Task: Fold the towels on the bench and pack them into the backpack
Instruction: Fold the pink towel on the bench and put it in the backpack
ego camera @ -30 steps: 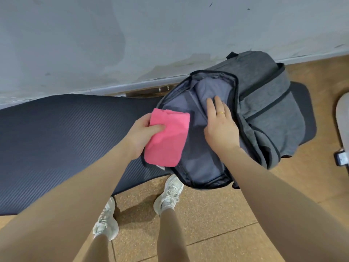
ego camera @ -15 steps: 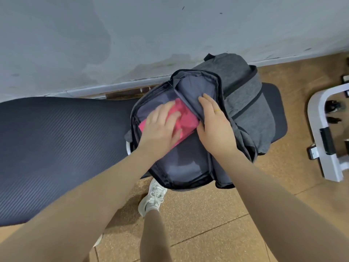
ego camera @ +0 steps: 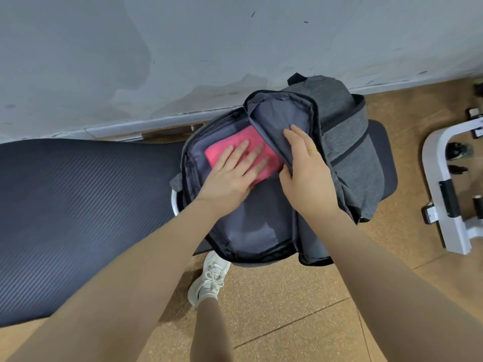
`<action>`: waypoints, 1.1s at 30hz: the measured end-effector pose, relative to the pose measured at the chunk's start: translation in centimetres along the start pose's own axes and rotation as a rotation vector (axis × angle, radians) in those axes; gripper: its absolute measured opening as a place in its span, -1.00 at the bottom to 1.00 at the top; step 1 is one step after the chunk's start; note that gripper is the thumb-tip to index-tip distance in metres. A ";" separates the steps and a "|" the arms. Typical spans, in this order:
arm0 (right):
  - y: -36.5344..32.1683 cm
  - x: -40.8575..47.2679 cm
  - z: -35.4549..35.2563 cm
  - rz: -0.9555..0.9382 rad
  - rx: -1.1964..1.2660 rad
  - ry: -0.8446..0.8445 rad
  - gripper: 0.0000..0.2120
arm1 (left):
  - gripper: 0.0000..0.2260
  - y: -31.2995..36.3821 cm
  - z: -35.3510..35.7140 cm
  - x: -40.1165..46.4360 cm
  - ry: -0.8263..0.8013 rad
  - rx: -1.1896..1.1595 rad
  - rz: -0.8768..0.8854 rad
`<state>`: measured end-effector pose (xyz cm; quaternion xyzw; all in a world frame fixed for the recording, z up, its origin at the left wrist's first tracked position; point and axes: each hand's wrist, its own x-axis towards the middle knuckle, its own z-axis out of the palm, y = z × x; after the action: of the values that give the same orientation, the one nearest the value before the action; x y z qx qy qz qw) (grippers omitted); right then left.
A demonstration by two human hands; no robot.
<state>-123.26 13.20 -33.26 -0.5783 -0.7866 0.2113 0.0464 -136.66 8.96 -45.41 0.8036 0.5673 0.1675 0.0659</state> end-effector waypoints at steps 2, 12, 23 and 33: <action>-0.3 -0.2 0.0 0.011 -0.007 -0.018 -0.45 | -0.45 0.9 -0.8 -2.1 0.065 -0.192 -0.273; -0.5 -0.5 0.3 0.004 -0.002 -0.017 -0.45 | -0.41 3.1 -3.8 -0.1 0.207 -1.356 -1.248; -0.2 -0.2 0.7 -0.069 -0.020 0.083 -0.41 | -0.50 4.2 -2.2 5.0 0.138 -1.178 -0.940; -0.3 -0.8 3.7 -0.113 -0.157 -0.142 -0.30 | -0.53 0.8 -5.8 0.5 -0.032 -1.318 -1.209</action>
<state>-124.43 11.35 -36.33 -0.5183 -0.8335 0.1865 -0.0431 -137.76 8.61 -39.65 0.1687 0.6814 0.3851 0.5991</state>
